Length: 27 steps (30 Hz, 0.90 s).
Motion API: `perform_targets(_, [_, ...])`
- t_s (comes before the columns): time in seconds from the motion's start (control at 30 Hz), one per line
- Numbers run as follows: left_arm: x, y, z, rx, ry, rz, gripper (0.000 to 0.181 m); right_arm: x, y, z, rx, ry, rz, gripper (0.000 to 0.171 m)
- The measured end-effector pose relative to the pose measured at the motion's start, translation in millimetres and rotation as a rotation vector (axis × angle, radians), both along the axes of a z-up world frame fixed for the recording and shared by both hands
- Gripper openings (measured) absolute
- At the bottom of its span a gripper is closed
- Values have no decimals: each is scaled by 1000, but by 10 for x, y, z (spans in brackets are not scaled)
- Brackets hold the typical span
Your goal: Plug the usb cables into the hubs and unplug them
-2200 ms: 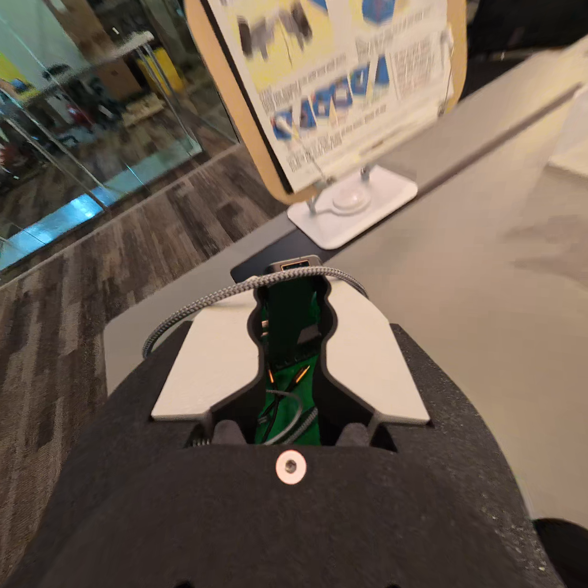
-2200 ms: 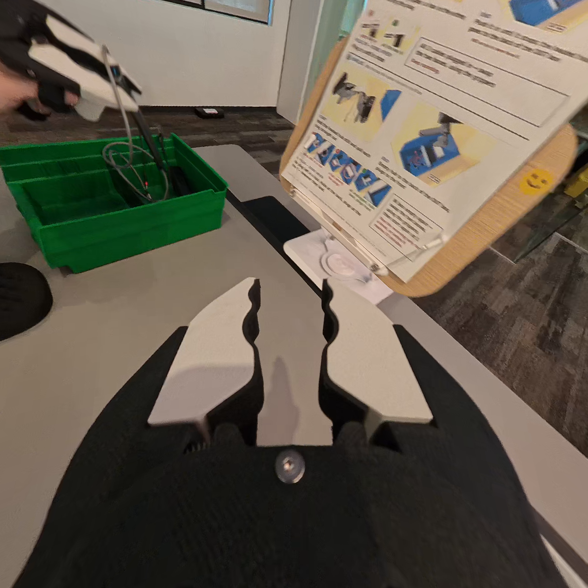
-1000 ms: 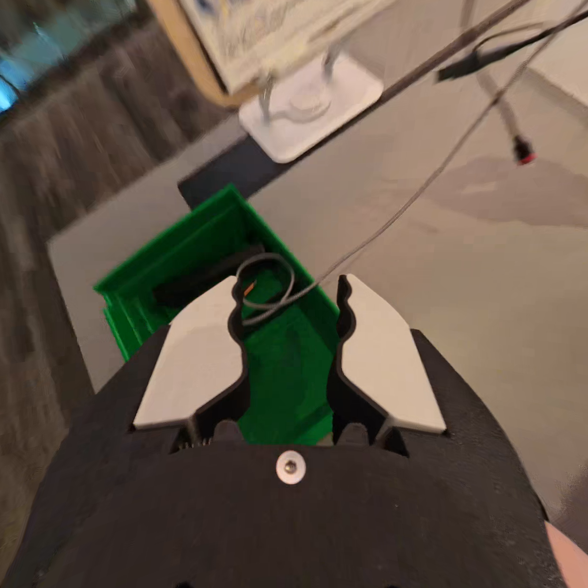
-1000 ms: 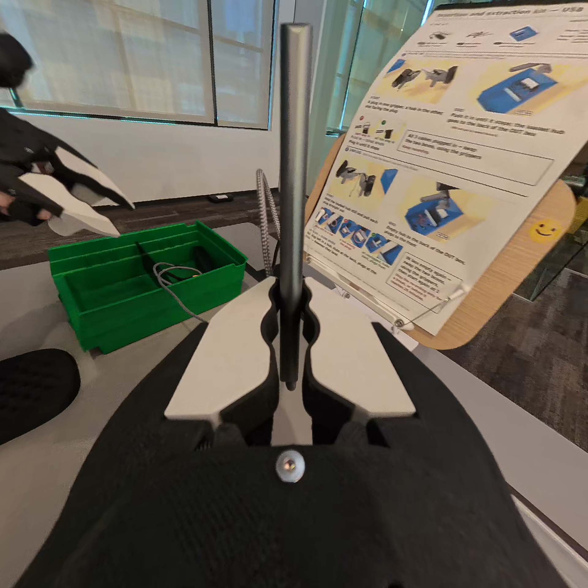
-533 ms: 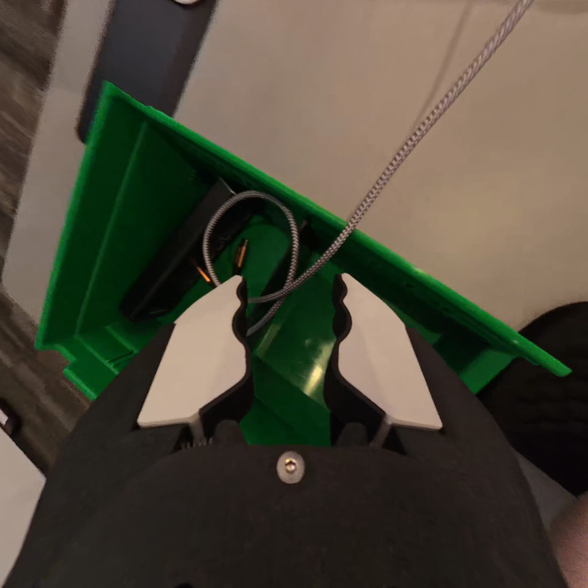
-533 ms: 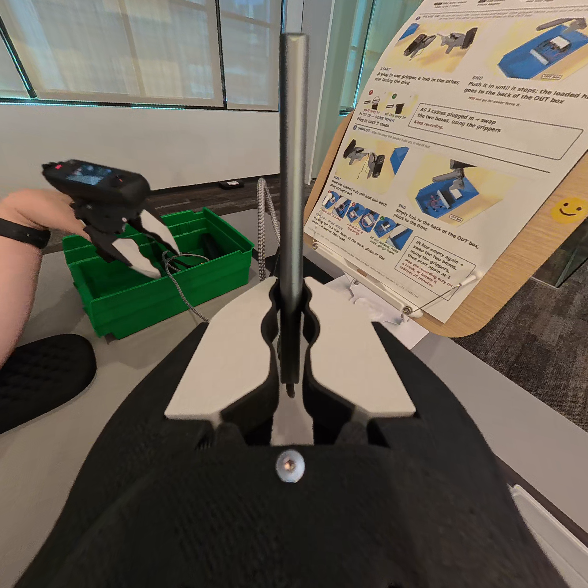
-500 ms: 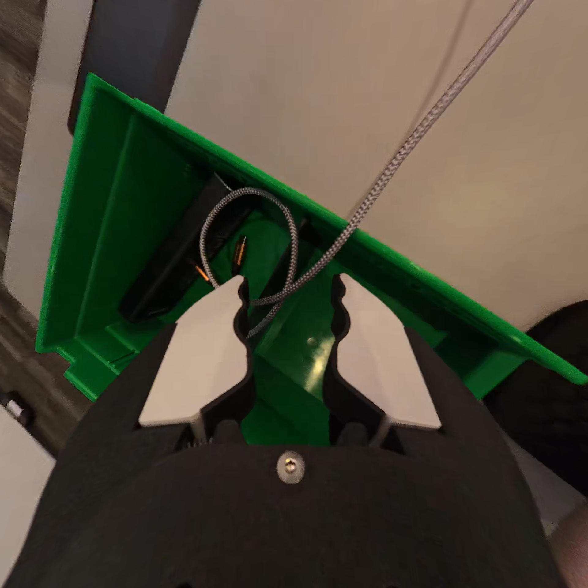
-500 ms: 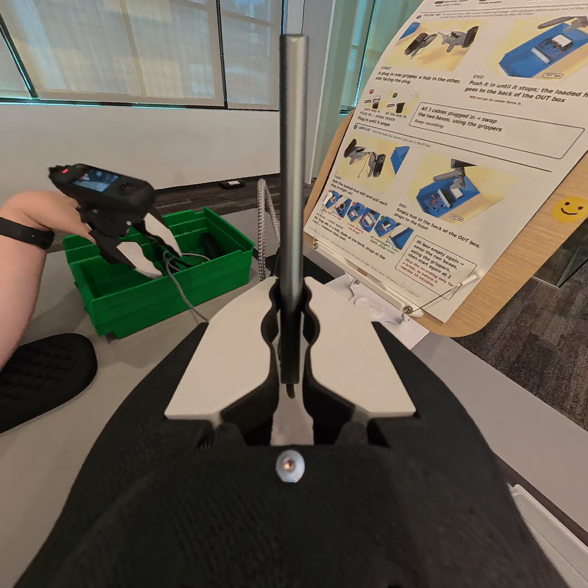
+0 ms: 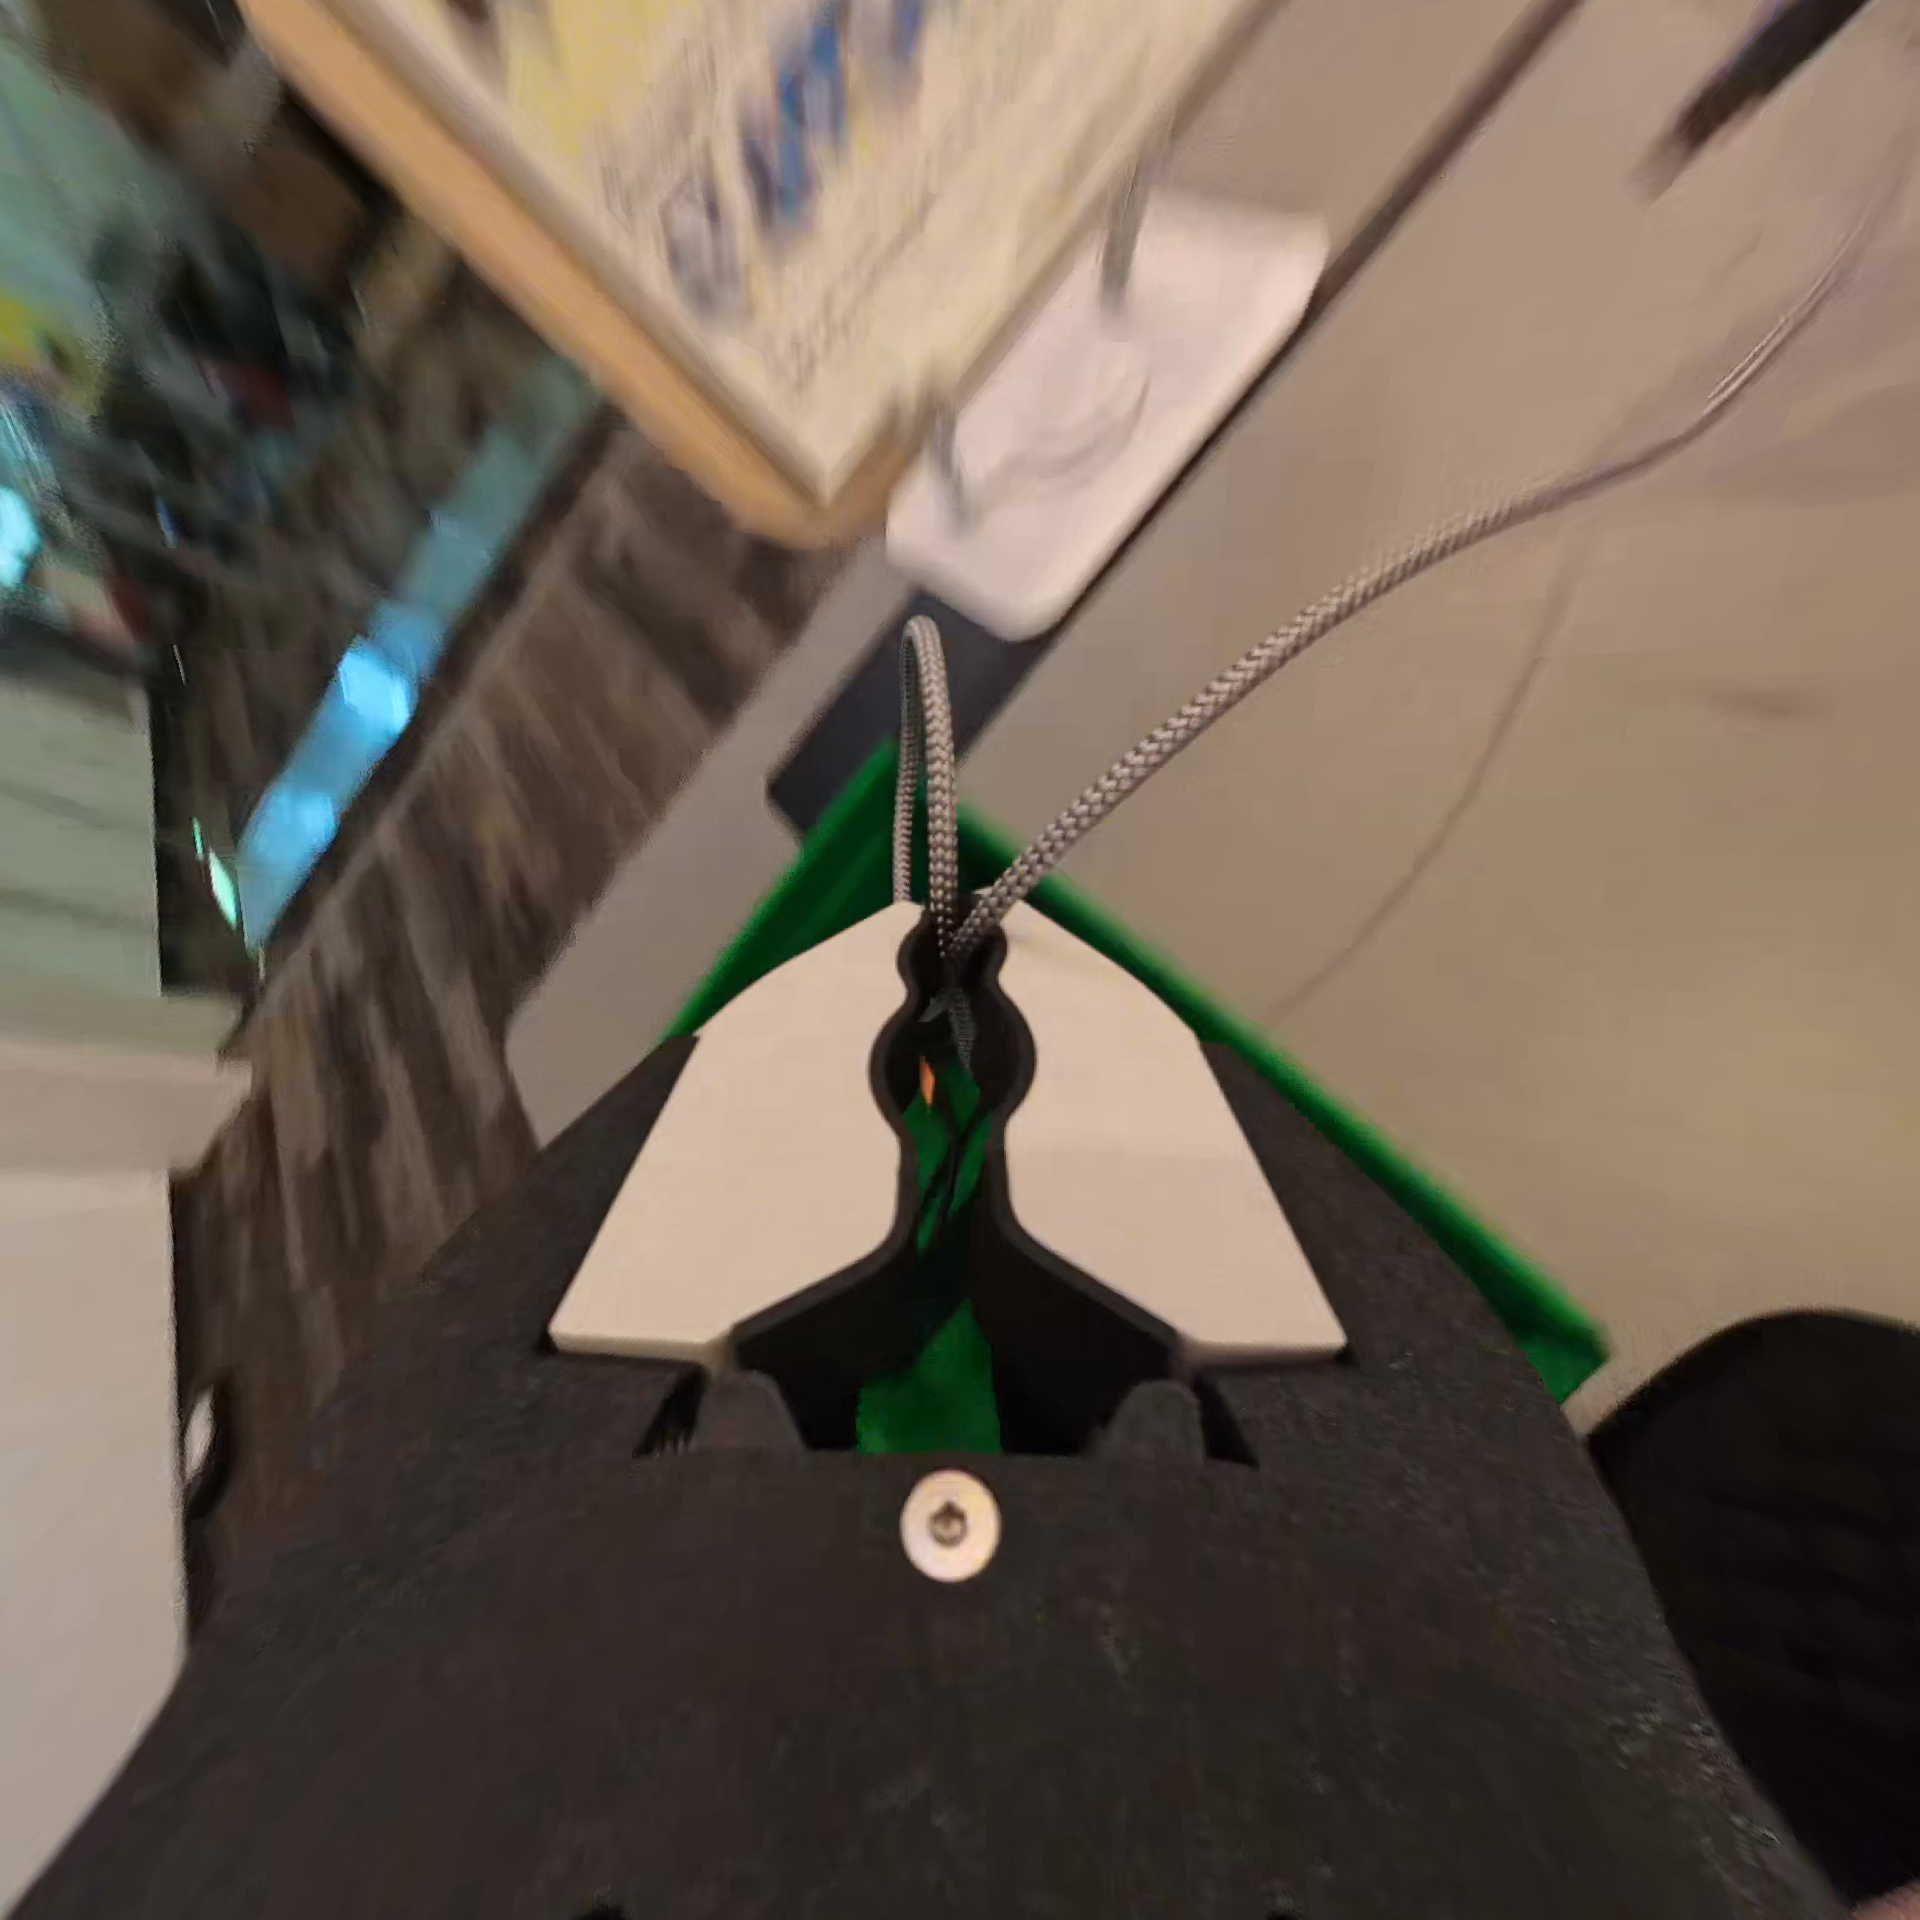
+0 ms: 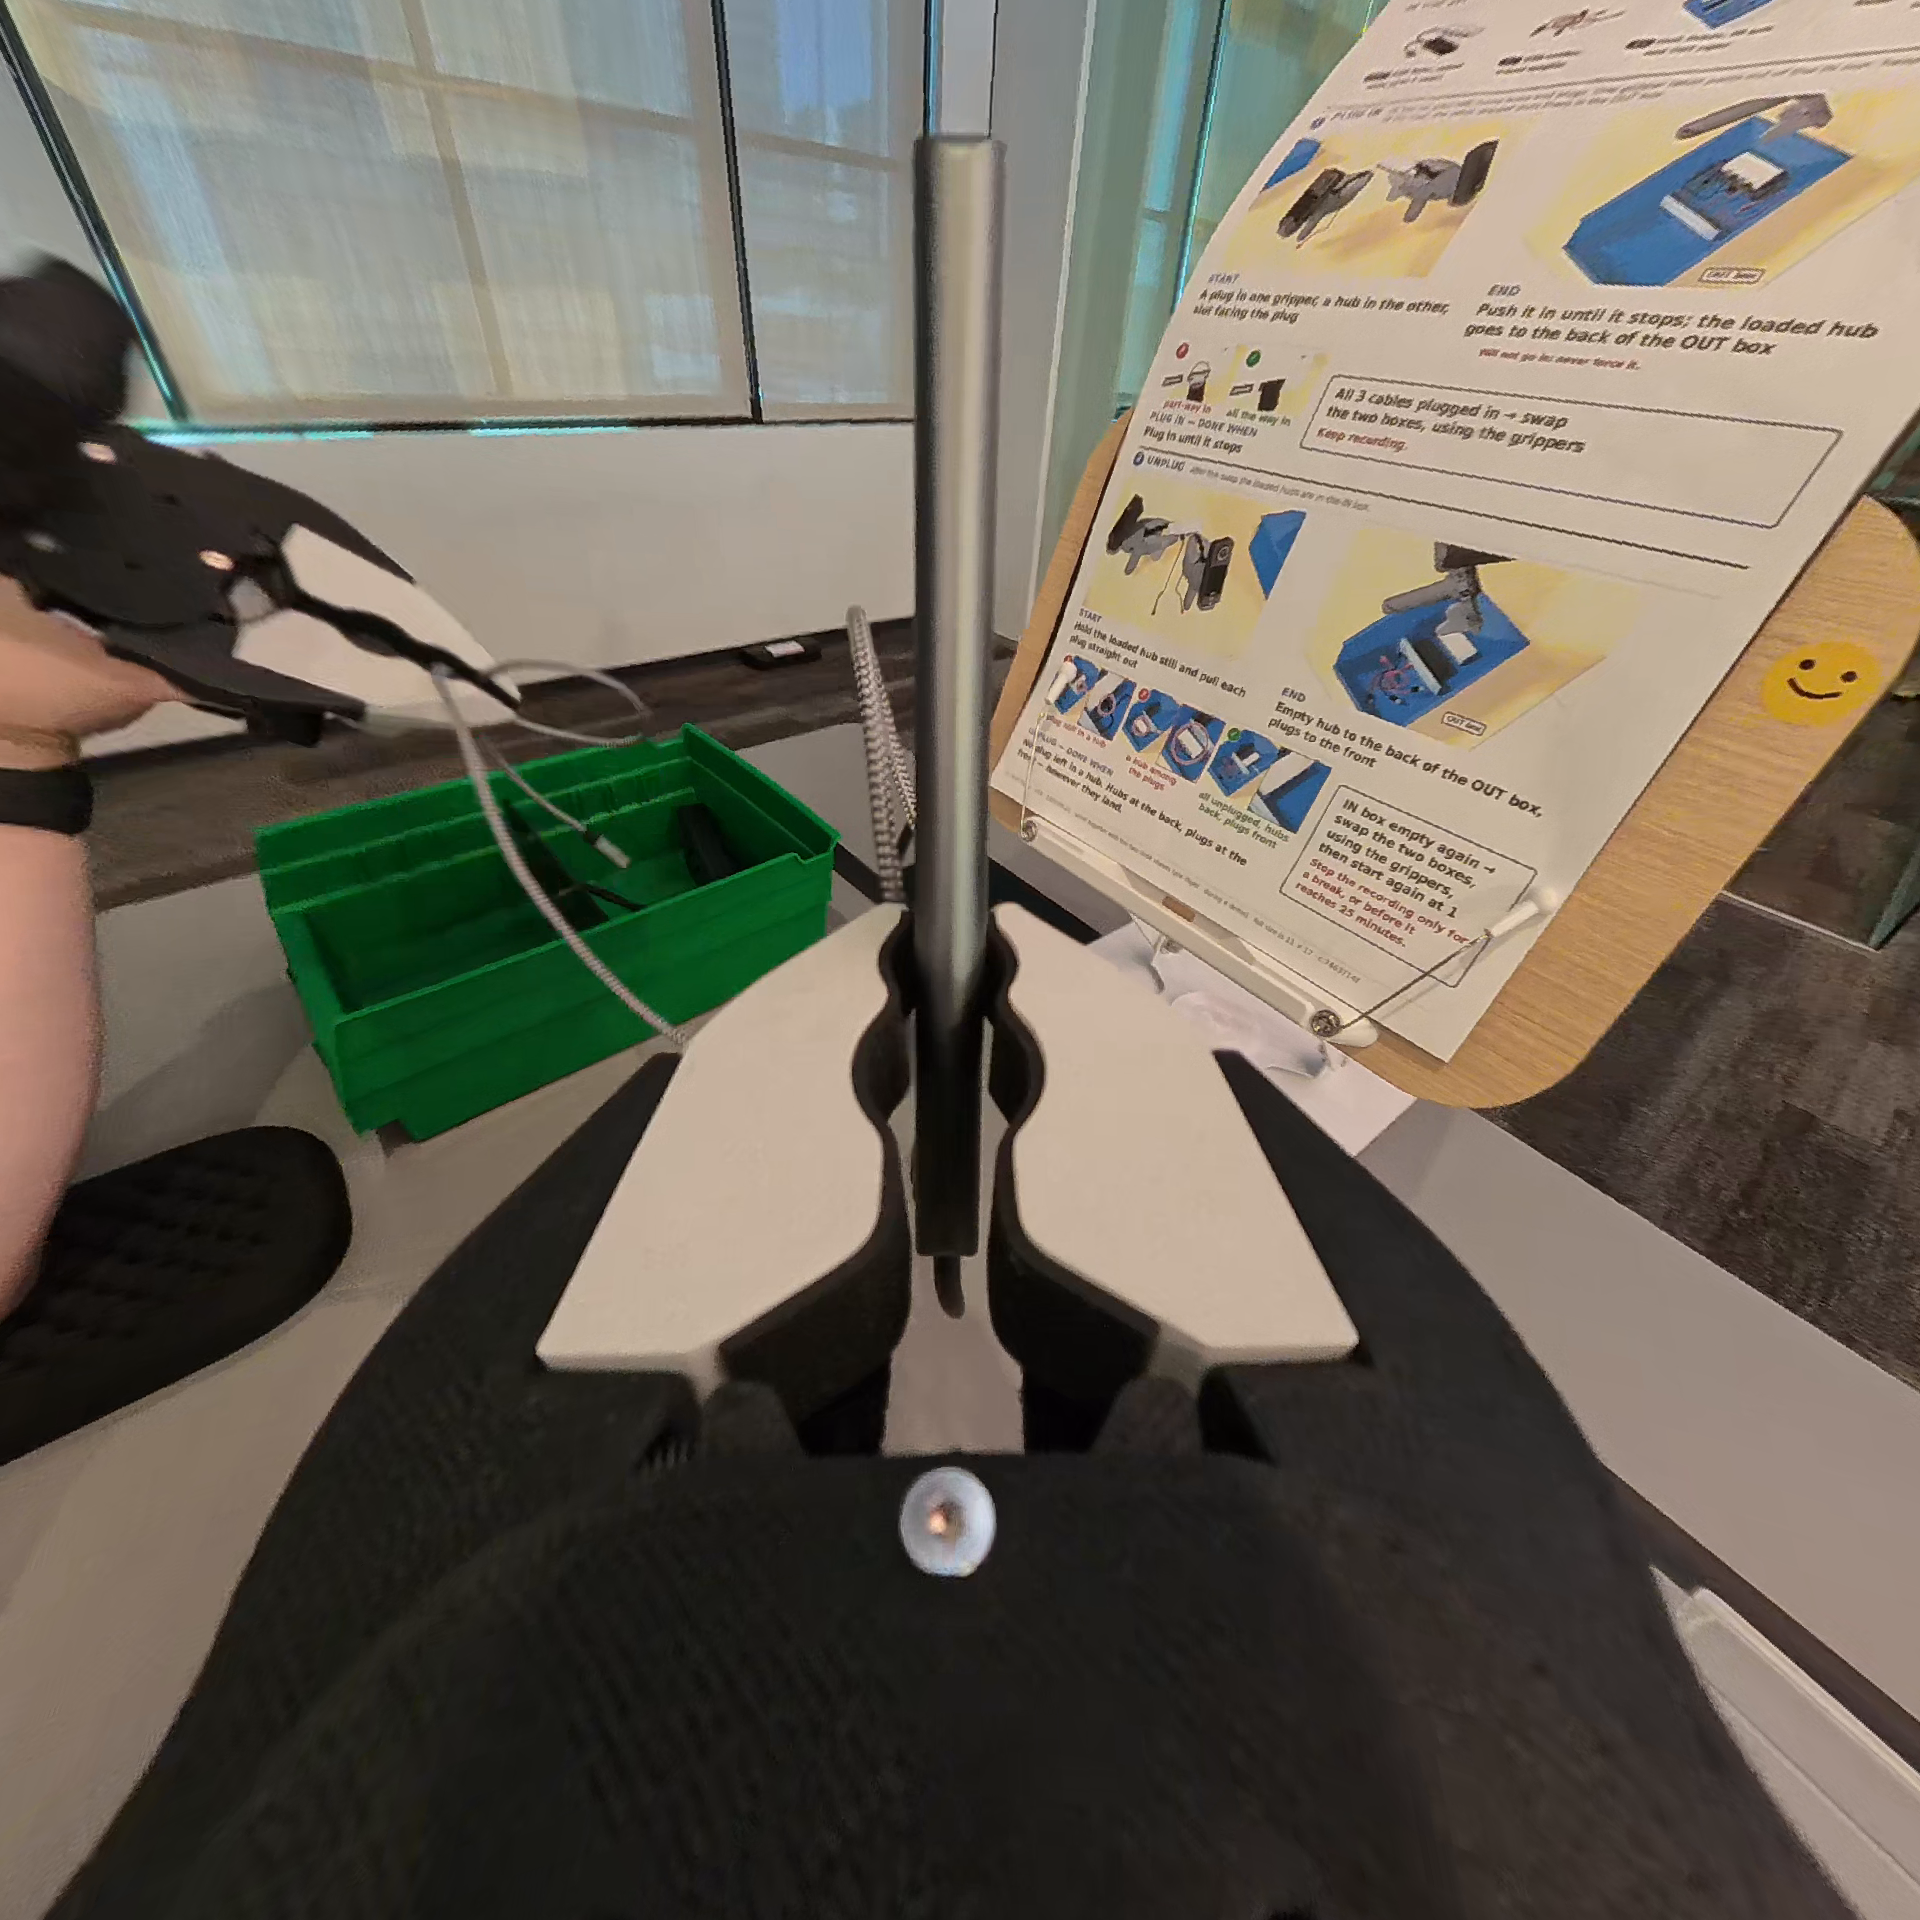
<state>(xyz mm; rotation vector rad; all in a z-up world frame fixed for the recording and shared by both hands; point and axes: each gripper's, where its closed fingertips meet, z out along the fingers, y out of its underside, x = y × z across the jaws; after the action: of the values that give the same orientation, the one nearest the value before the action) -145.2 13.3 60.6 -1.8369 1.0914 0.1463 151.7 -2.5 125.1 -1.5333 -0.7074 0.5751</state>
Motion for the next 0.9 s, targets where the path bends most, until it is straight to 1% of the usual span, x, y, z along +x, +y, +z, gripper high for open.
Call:
perform_targets(0.03, [238, -134, 222, 69, -71, -103, 4, 30, 2, 20, 0, 20, 5, 11])
perform_targets(0.1, [751, -532, 521, 130, -184, -357, 4, 109, 7, 65, 1, 67, 17, 11])
perform_targets(0.13, [971, -733, 569, 121, -208, -471, 4, 147, -2, 95, 6, 97, 37, 11])
perform_targets(0.17, [1148, -884, 535, 91, -189, -554, 4, 179, -20, 128, 12, 132, 68, 11])
perform_targets(0.2, [1289, -961, 452, 64, -143, -598, 4, 212, -39, 160, 12, 173, 100, 11])
perform_targets(0.27, [1516, -957, 191, 2, -24, -625, 4, 280, -55, 204, -2, 257, 153, 11])
perform_targets(0.33, [1729, -960, -171, -119, 82, -691, 3, 323, -50, 206, -14, 316, 200, 11])
perform_targets(0.4, [1939, -1016, -509, -253, 127, -803, 6, 343, -18, 155, -25, 332, 226, 11])
perform_targets(0.43, [2045, -1037, -623, -300, 121, -854, 14, 344, -3, 119, -29, 327, 238, 11])
perform_targets(0.47, [2137, -1033, -701, -333, 104, -883, 29, 339, 1, 94, -28, 325, 255, 11])
perform_targets(0.5, [2193, -1030, -760, -368, 96, -897, 34, 329, -9, 85, -25, 329, 281, 11])
perform_targets(0.57, [2208, -996, -795, -387, 102, -889, 53, 298, -81, 103, -18, 349, 357, 11])
perform_targets(0.6, [2176, -983, -772, -382, 102, -880, 59, 282, -128, 116, -15, 356, 398, 11])
perform_targets(0.67, [2072, -1025, -639, -354, 69, -904, 56, 244, -231, 136, 2, 356, 478, 11])
perform_targets(0.73, [1940, -1080, -393, -290, -15, -942, 52, 188, -356, 144, 30, 349, 568, 11])
perform_targets(0.83, [1703, -1104, 97, -166, -240, -966, 51, 55, -536, 63, 54, 287, 692, 11])
perform_targets(0.87, [1622, -1078, 270, -123, -336, -954, 51, -3, -553, 2, 49, 243, 701, 11])
perform_targets(0.9, [1541, -1000, 427, -75, -431, -908, 48, -60, -547, -65, 38, 196, 695, 11])
